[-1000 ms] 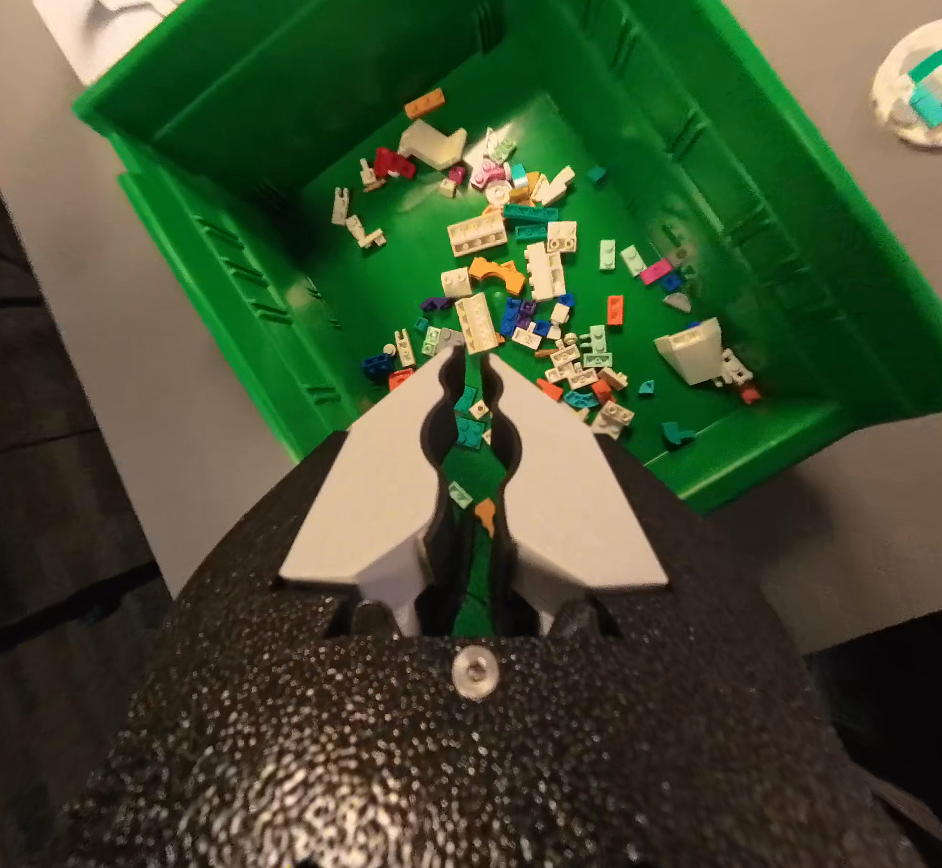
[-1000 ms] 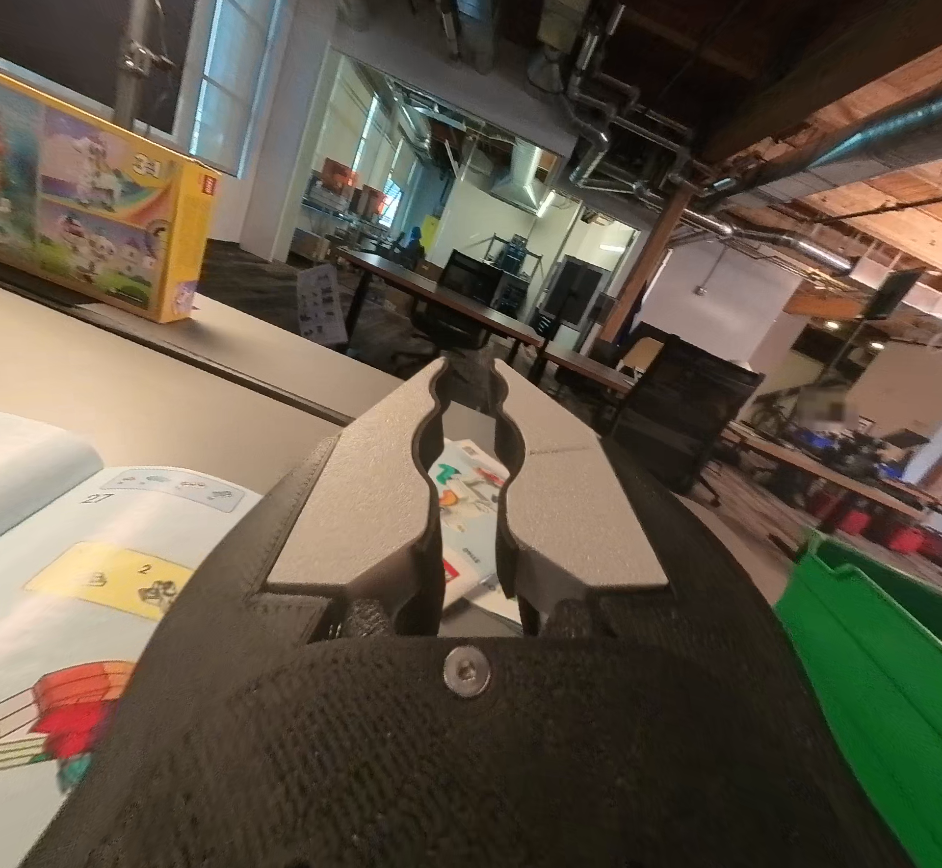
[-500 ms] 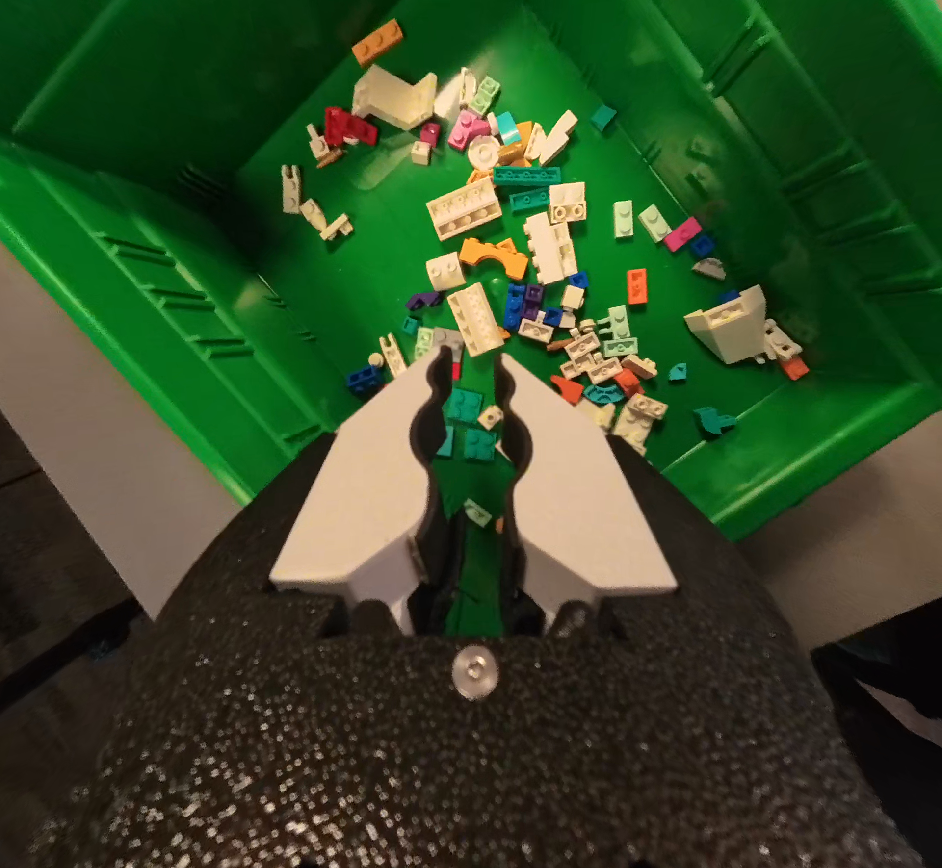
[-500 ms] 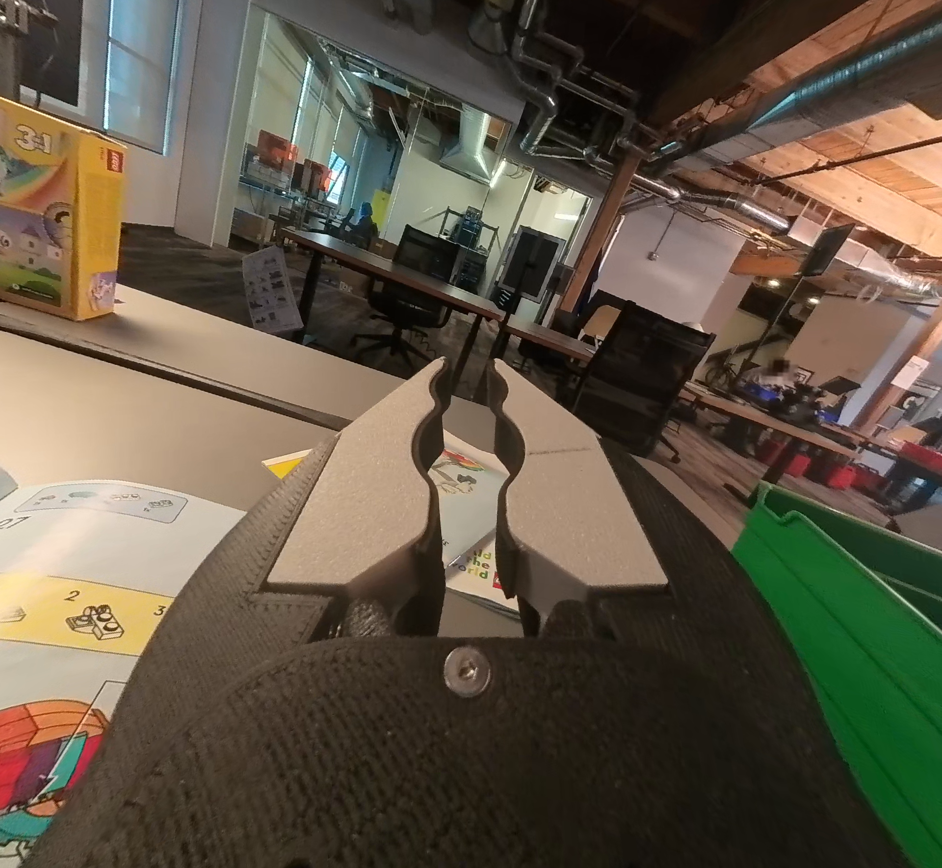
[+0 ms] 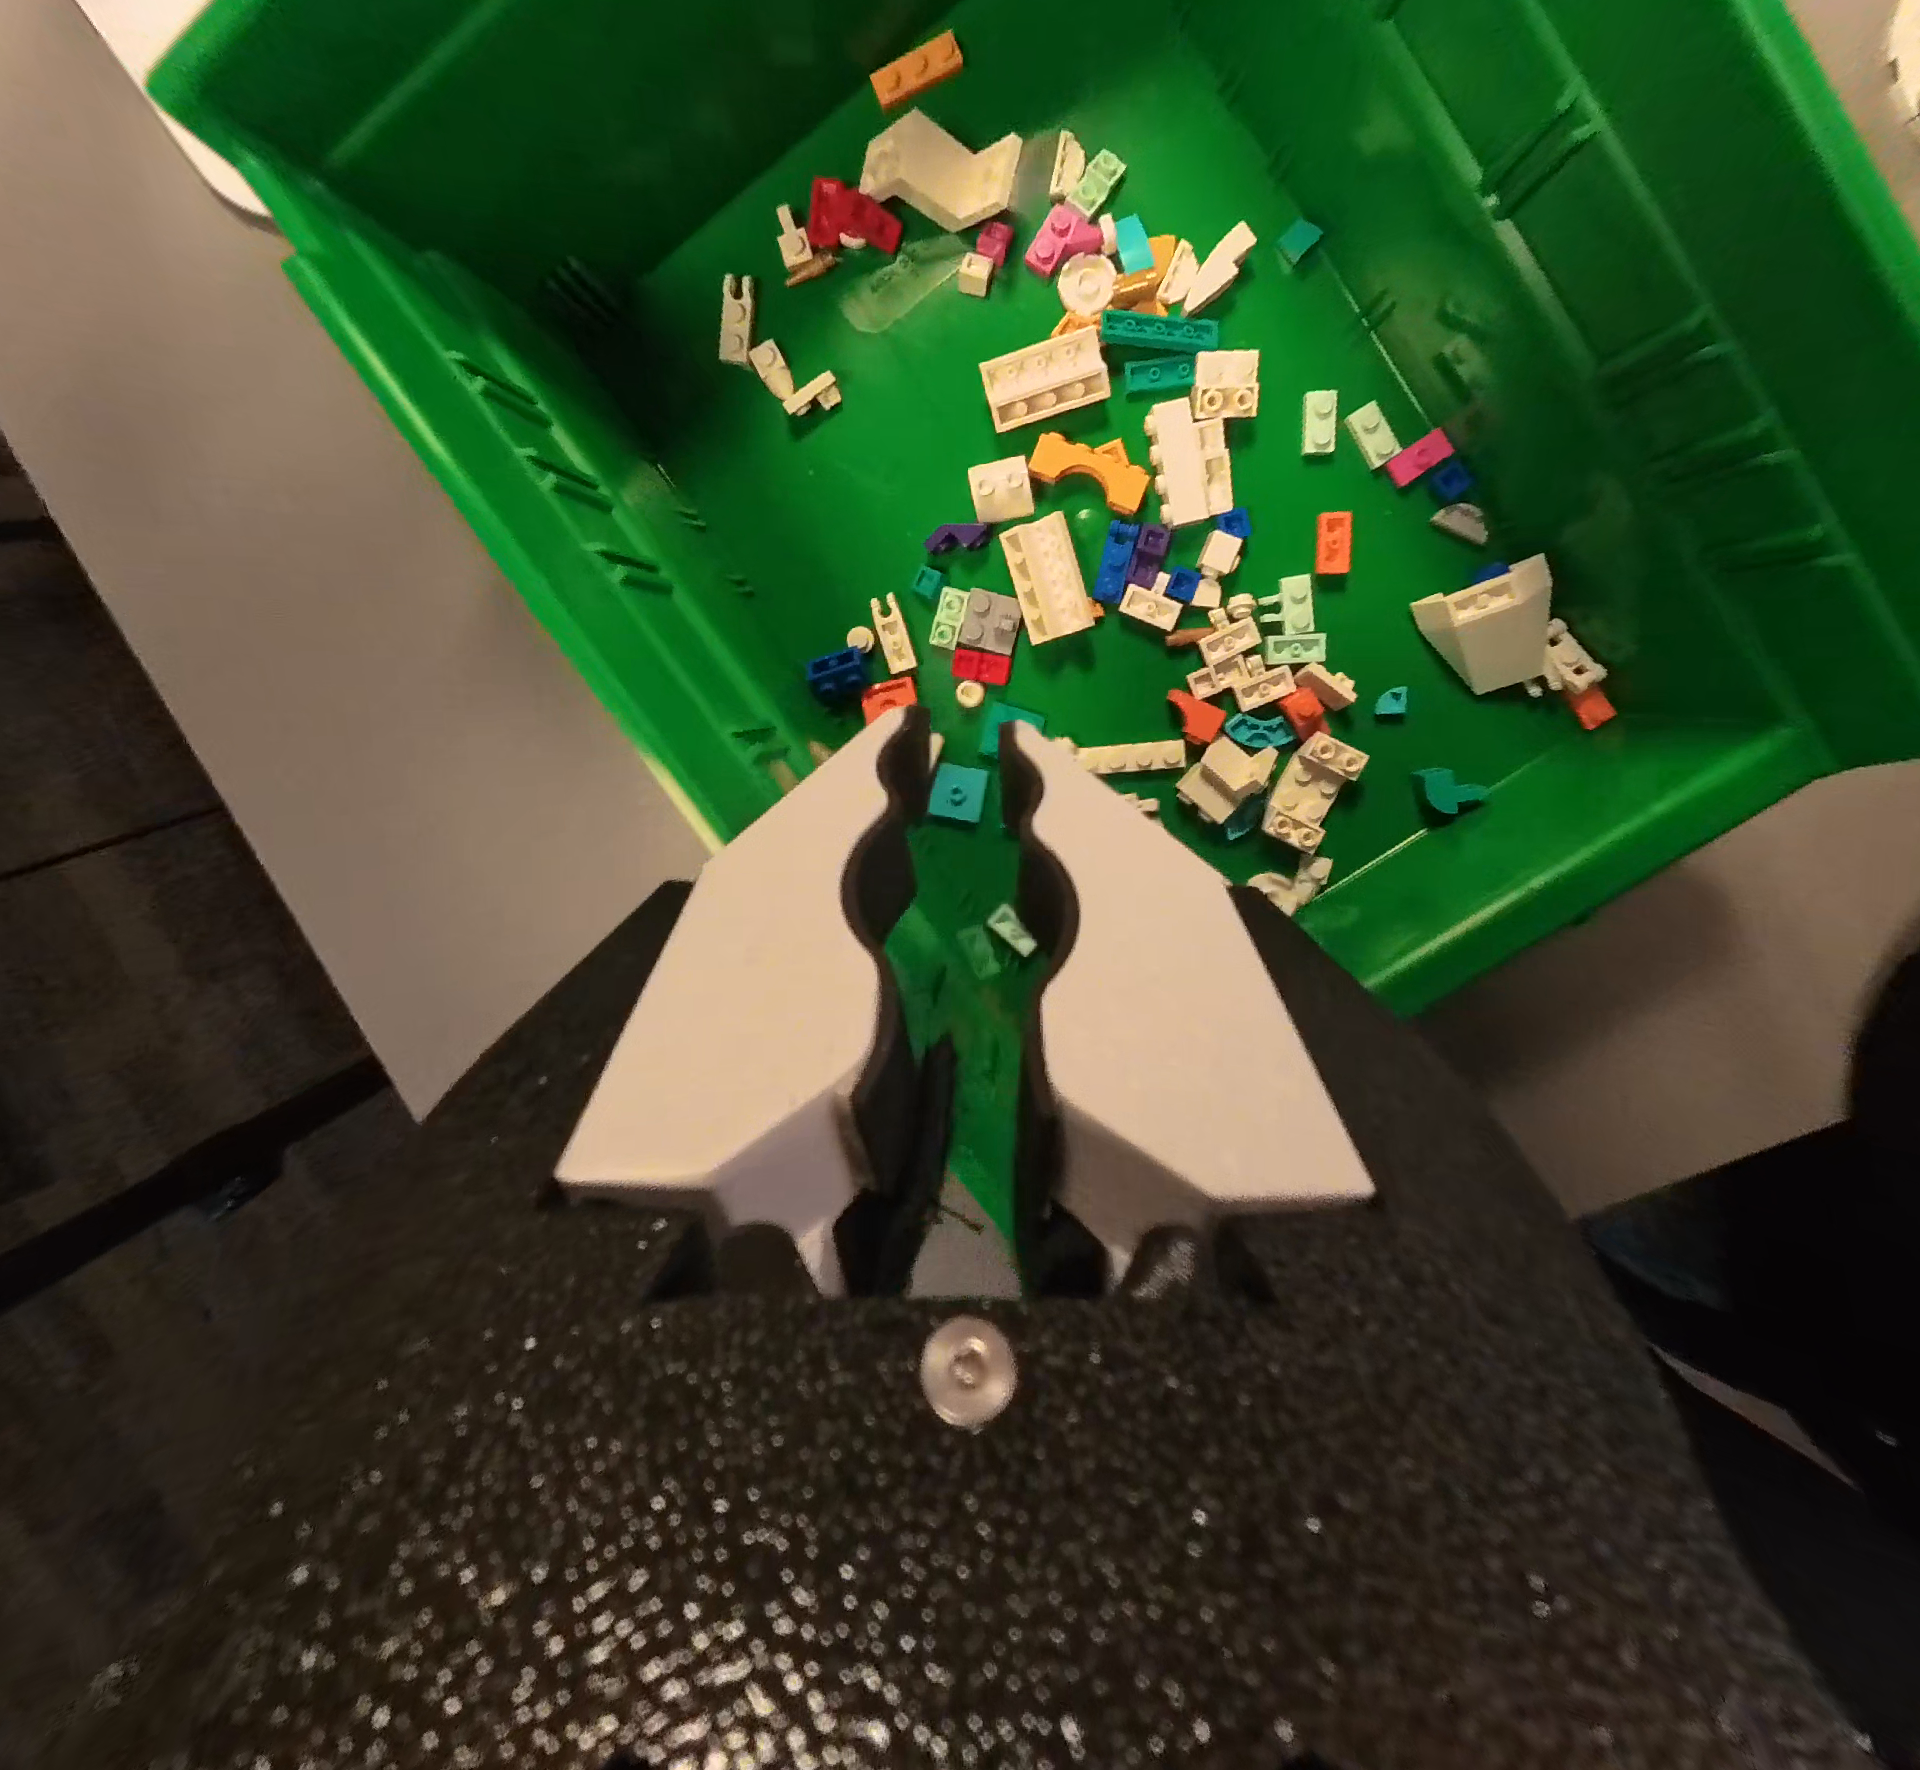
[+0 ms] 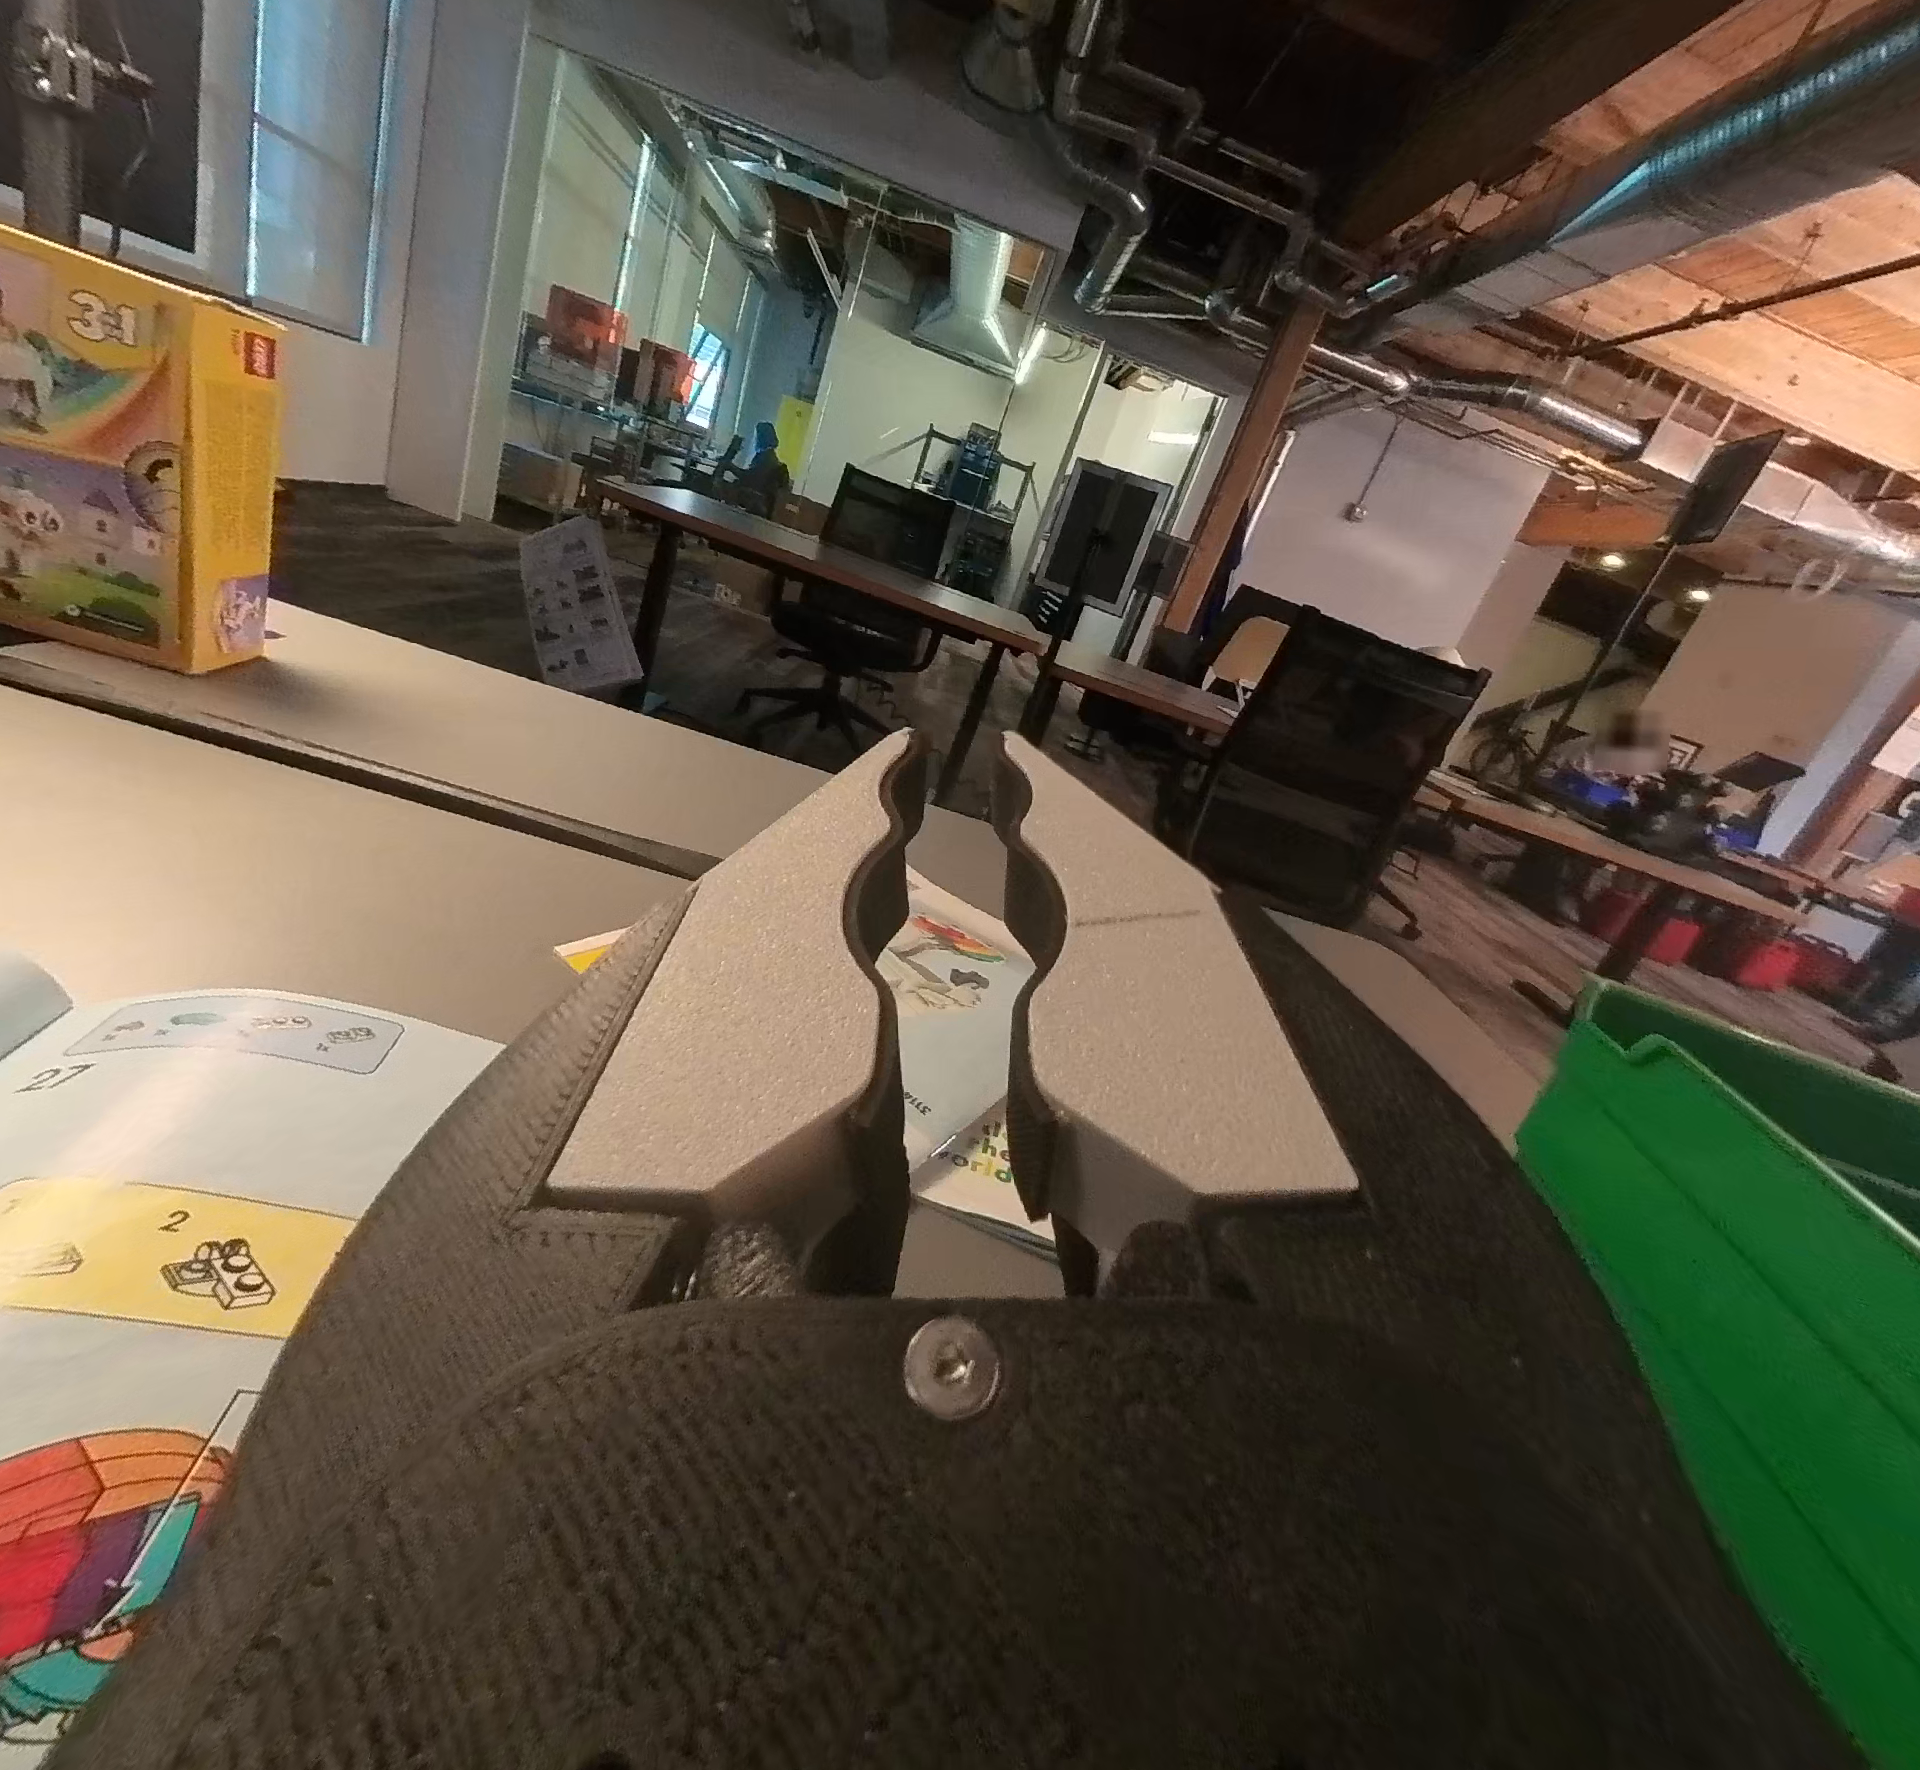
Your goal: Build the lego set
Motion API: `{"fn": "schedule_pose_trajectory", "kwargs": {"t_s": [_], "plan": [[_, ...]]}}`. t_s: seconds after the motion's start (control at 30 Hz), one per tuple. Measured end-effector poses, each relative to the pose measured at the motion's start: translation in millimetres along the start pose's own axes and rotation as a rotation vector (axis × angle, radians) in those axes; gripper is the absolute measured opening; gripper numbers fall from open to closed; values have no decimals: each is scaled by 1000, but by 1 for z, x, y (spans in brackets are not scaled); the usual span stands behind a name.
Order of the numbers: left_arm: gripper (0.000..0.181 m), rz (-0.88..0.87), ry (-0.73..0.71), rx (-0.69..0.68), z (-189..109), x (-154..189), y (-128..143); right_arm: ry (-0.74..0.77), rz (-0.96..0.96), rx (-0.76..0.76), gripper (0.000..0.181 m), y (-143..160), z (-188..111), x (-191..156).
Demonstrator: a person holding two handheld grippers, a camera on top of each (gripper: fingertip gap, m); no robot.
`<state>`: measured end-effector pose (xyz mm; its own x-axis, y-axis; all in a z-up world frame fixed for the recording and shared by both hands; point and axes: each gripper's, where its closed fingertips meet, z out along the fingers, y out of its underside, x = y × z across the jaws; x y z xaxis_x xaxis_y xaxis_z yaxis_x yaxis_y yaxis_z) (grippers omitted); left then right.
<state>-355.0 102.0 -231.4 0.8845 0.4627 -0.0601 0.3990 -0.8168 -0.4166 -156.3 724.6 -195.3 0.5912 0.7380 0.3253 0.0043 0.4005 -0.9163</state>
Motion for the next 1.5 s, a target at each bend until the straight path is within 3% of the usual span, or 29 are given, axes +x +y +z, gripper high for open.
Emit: {"fn": "schedule_pose_trajectory", "kwargs": {"t_s": [0.73, 1.07, 1.5], "plan": [[12, 37, 19, -87, 15, 8, 13, -7, 0, 1, 10, 0, 0, -1], [14, 93, 24, -364, 30, 43, 62, -17, 1, 5, 10, -1, 1, -3], [15, 72, 74, -355, 34, 60, 69, -25, 3, 8, 10, -1, 1, -4]]}}
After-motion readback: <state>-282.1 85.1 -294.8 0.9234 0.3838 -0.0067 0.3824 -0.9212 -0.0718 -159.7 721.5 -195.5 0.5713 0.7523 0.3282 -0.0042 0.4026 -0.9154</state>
